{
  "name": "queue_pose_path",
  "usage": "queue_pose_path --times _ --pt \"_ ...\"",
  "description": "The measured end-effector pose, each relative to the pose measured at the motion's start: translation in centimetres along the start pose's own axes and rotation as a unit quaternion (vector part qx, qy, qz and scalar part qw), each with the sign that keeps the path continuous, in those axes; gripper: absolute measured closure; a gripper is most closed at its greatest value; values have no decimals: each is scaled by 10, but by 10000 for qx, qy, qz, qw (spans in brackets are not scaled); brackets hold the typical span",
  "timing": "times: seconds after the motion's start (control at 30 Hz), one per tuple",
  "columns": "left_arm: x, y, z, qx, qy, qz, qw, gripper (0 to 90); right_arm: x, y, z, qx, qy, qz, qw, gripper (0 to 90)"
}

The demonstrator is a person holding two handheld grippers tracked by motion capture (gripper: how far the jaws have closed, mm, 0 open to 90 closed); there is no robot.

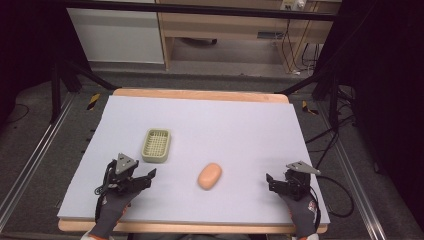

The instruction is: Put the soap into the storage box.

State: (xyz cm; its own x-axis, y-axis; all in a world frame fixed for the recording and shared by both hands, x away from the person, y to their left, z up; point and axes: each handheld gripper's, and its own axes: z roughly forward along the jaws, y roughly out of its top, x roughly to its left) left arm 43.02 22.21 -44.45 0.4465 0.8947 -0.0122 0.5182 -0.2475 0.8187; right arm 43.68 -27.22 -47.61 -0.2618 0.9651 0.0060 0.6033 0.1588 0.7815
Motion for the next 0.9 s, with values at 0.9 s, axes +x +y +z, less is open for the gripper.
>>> queue_pose_path --times 0.9 --pt "-39 7 15 40 -378 386 9985 260 1 0 1 38 17 -21 10000 75"
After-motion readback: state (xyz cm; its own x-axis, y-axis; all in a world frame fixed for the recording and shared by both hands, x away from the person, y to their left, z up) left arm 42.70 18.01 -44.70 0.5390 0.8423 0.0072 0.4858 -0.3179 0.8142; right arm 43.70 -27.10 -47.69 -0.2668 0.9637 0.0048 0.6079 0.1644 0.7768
